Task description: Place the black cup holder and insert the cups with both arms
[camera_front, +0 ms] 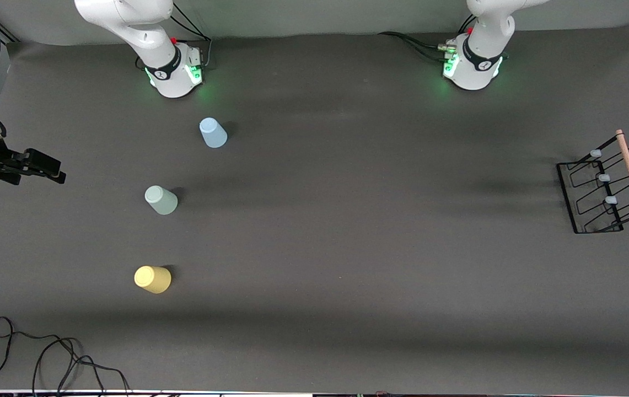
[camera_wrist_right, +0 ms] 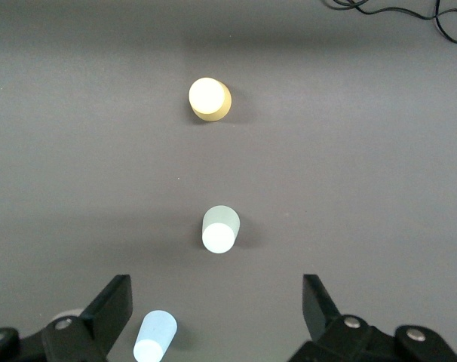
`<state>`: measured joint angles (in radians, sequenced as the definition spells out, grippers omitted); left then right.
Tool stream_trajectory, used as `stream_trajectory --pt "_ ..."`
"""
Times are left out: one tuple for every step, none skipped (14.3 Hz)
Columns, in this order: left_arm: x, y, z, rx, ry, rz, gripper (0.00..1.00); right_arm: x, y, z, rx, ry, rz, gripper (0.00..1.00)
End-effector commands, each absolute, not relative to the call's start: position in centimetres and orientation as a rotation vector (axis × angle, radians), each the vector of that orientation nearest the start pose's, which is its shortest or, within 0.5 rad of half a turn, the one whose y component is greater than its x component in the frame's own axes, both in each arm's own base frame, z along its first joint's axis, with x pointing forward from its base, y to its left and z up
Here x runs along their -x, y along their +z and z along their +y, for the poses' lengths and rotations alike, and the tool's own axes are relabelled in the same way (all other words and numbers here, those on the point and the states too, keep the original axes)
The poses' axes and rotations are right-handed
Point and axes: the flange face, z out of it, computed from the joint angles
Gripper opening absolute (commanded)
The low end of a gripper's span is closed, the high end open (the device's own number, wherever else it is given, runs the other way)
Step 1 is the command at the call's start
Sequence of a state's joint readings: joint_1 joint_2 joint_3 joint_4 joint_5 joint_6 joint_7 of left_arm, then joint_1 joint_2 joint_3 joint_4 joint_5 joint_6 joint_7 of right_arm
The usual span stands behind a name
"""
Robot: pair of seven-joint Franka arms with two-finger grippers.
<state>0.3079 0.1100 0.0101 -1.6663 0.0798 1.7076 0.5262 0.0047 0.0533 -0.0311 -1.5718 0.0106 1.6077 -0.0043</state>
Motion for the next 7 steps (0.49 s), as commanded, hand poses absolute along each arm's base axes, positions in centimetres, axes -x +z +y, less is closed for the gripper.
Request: stream_trajectory --pt "-55.9 51.6 23.0 3.031 0.156 0.416 0.98 -57.4 60.3 -0.9 3.127 0.014 0.042 1.0" --pt "-55.5 50.6 24.5 3.036 0.167 0.421 0.97 -57.4 60.2 -1.1 3.128 0.016 0.035 1.0" --pt "-55.2 49.4 26.0 3.047 0.189 0.404 0.95 -57.4 60.0 -1.0 3.127 0.024 0.027 1.0" --pt "-54.7 48.4 27.5 3.056 0.199 0.373 0.93 -57.3 60.2 -0.9 3.127 0.019 0.025 1.0" --pt "-54.5 47.2 27.7 3.058 0.203 0.371 0.92 -57.3 60.1 -0.9 3.127 0.021 0.032 1.0" --pt "-54.2 45.8 27.6 3.062 0.205 0.372 0.91 -57.4 60.0 -0.8 3.127 0.024 0.037 1.0" --pt "-54.0 44.7 27.7 3.062 0.2 0.373 0.91 -57.3 60.1 -0.7 3.127 0.022 0.044 1.0"
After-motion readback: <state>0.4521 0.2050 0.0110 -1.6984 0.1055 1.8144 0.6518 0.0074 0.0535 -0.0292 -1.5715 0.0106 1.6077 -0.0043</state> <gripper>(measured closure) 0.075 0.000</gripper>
